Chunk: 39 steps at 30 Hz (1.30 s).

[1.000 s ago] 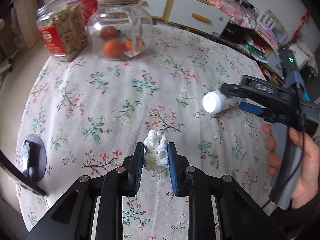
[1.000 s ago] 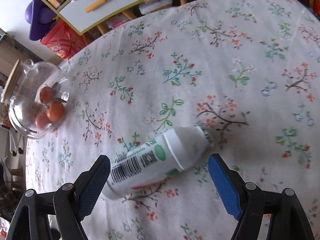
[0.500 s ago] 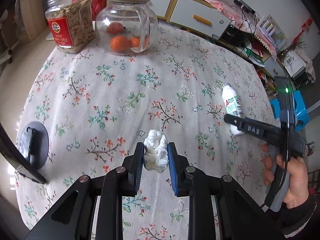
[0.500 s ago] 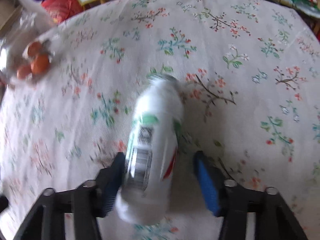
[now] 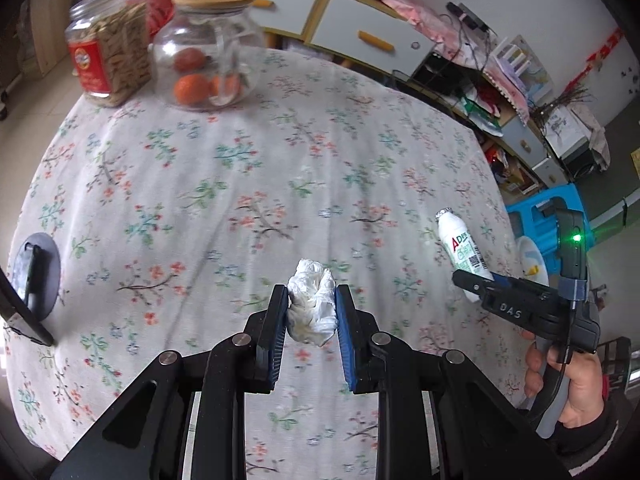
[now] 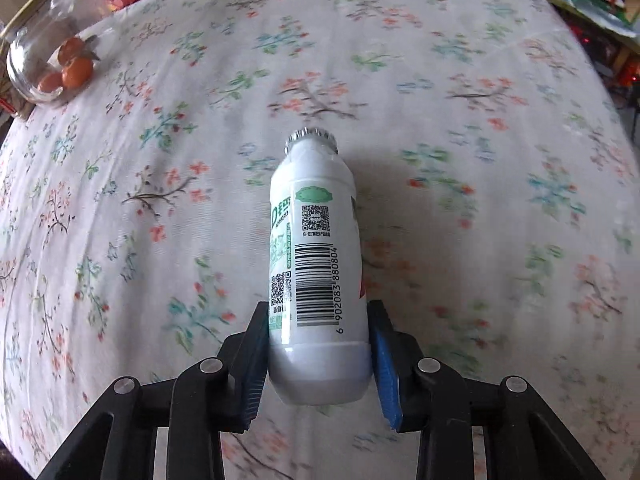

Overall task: Collect trash
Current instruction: 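Carry the bottle and tissue over the white bin and release both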

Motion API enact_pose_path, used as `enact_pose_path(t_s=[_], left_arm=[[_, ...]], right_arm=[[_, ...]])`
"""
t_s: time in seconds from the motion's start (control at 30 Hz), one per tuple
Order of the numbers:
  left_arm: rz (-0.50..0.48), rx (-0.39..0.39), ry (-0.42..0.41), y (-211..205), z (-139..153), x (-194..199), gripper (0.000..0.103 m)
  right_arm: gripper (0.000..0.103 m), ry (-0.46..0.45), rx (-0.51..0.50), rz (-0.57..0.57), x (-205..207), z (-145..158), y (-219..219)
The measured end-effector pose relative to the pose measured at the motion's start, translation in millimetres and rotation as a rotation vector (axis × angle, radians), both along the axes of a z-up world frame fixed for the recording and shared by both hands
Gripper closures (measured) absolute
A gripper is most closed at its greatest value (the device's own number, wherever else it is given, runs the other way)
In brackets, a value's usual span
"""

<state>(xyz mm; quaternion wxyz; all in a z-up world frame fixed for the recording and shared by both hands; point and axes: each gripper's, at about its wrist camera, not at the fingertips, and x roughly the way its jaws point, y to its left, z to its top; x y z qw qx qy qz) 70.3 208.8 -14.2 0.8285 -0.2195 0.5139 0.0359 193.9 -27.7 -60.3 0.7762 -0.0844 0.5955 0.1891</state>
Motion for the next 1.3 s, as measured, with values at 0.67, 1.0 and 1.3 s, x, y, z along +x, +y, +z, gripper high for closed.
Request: enact_pose_path(t_s=[0.67, 1.0, 1.3], left_arm=[[-0.149, -0.006, 0.020, -125.7, -6.8, 64.0, 0.078], [-0.283, -0.002, -0.012, -207.7, -6.6, 95.9, 0.078], [-0.367, 0.000, -0.054, -258.0, -8.2, 112.9, 0.078]], right_arm=[[0.062, -0.069, 0.057, -0.260, 21.0, 53.9, -176.7], [0.062, -0.074, 0.095, -0.469, 20.4, 58.6, -298.8], [0.062, -0.049, 0.151, -0.617, 19.3, 50.1, -372.6]])
